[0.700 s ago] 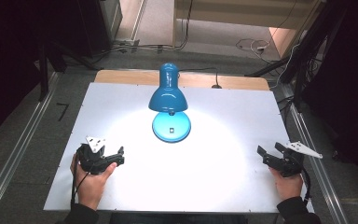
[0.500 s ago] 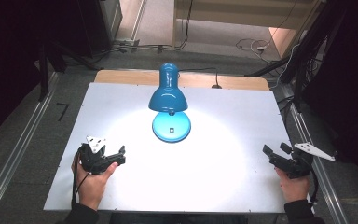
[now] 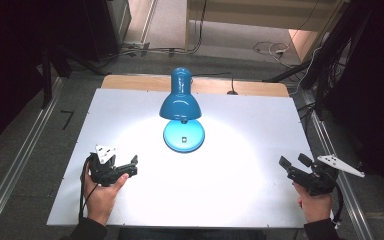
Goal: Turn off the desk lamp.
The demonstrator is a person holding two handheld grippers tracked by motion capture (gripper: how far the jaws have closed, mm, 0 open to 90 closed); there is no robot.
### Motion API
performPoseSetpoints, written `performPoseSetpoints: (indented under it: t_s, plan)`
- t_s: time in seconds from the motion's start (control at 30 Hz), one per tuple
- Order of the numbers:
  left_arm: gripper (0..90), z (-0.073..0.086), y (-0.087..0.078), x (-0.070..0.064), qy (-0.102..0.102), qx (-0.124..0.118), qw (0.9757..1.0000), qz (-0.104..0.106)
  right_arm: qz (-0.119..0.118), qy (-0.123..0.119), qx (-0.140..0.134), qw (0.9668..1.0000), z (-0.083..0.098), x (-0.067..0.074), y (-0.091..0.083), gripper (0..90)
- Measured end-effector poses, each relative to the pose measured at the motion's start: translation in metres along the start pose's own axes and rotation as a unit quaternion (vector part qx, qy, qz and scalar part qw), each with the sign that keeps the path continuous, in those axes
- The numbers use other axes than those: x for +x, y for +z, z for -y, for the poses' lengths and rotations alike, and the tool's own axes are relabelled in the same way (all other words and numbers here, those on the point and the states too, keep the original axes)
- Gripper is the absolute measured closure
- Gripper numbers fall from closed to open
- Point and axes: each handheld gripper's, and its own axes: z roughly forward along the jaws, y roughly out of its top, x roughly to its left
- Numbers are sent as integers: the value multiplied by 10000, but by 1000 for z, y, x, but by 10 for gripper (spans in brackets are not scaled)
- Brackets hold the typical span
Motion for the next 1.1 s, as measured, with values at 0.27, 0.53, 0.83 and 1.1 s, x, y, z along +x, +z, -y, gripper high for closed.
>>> performPoseSetpoints:
  t_s: [0.27, 0.53, 0.83, 1.1]
  plan:
    - [57, -4, 5, -5, -62, -54, 9997, 211, 175, -320, -35, 9993, 9, 5, 14, 164]
    - [61, -11, 19, -22, 26, -16, 9991, 432, 194, -286, -22, 9994, 9, 0, 17, 165]
    - [69, -14, 30, -34, 27, -1, 9982, 604, 192, -279, -23, 9994, 9, -1, 17, 165]
    - [80, -16, 34, -35, -60, -19, 9975, 699, 196, -260, -8, 9995, 9, -2, 19, 165]
